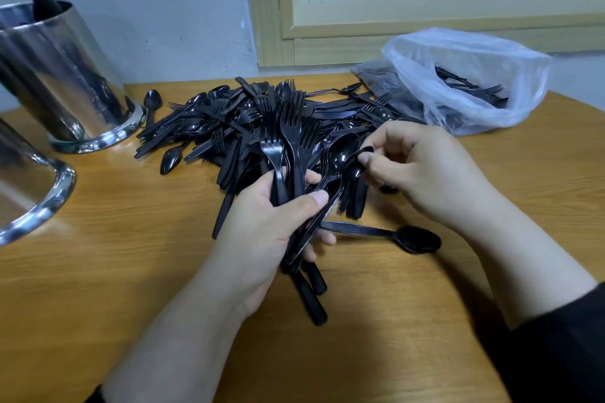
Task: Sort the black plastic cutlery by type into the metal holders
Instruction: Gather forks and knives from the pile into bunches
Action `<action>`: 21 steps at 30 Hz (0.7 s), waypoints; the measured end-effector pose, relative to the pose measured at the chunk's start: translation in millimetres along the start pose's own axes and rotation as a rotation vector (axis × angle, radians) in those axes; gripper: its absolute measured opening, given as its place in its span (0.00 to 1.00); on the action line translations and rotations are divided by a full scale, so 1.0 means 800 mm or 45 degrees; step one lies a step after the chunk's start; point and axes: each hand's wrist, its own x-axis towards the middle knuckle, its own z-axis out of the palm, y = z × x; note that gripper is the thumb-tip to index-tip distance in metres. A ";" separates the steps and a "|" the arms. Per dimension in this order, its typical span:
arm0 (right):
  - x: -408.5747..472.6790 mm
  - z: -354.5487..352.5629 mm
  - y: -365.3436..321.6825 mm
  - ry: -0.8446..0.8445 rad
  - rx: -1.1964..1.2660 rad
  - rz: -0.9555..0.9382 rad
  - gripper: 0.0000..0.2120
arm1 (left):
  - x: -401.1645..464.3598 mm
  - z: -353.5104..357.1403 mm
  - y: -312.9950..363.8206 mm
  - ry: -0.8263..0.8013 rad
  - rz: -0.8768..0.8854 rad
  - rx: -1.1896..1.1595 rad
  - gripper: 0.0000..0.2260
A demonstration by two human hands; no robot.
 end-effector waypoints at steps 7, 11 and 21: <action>0.000 0.006 -0.001 0.108 0.010 0.029 0.05 | 0.003 -0.001 -0.005 -0.020 0.025 0.097 0.08; -0.001 0.007 -0.004 0.137 0.014 0.041 0.05 | 0.002 0.001 -0.005 -0.035 0.049 0.121 0.08; -0.081 -0.056 -0.007 0.181 -0.573 0.261 0.15 | -0.005 0.000 -0.003 0.014 0.144 0.138 0.06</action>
